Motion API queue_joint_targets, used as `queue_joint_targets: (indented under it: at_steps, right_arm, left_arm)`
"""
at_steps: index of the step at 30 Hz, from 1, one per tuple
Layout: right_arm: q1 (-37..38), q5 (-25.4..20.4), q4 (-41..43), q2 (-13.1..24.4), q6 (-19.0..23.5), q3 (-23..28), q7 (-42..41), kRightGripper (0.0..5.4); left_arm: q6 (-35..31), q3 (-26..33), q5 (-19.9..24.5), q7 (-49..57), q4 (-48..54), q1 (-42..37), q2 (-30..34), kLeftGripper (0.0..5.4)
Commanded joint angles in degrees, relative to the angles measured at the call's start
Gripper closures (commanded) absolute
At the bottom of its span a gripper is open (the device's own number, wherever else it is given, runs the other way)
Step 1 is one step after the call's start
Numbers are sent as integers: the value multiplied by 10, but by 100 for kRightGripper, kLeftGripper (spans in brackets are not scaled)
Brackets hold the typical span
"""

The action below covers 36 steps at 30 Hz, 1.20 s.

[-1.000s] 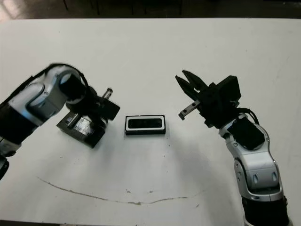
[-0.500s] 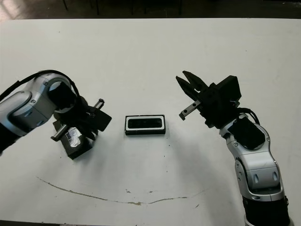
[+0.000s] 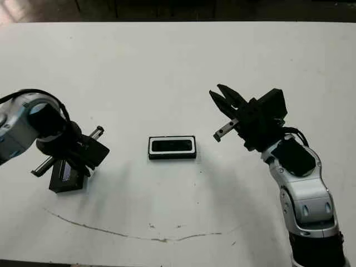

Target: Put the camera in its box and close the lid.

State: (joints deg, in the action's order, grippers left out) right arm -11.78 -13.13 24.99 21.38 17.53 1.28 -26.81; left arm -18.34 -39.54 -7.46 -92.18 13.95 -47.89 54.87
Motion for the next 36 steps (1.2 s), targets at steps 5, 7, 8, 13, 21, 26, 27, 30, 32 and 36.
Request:
queue_joint_targets:
  at_steps: [5,7,8,13,21,26,27,30,32,36]
  right_arm:
    - [6,-5,-4,12,16,0,-4,537]
    - [7,-6,-3,12,20,0,0,537]
    - [8,-7,-2,12,21,0,0,537]
    - [6,-5,-9,12,12,-2,-2,537]
    - [-5,1,-27,9,-4,-11,-5,537]
    - [-10,6,-37,9,-14,-19,-4,537]
    - [-11,7,-38,9,-16,-21,-4,539]
    - [-12,13,-37,8,-14,-25,-1,540]
    - [-13,15,-36,9,-11,-28,0,540]
    - [-15,22,-40,7,-9,-38,-1,540]
  left_arm:
    - [-53,86,60,-3,83,23,54,540]
    - [-71,141,94,13,104,51,63,540]
    - [-88,185,129,27,111,75,62,540]
    - [-175,486,301,170,180,267,-26,540]
    - [-227,680,326,503,366,573,-281,540]
    - [-212,628,249,689,457,715,-403,540]
    - [-197,611,232,710,460,736,-416,531]
    - [-156,538,172,772,451,795,-454,480]
    - [-141,487,125,809,444,819,-465,436]
    - [-114,420,68,880,435,836,-500,343]
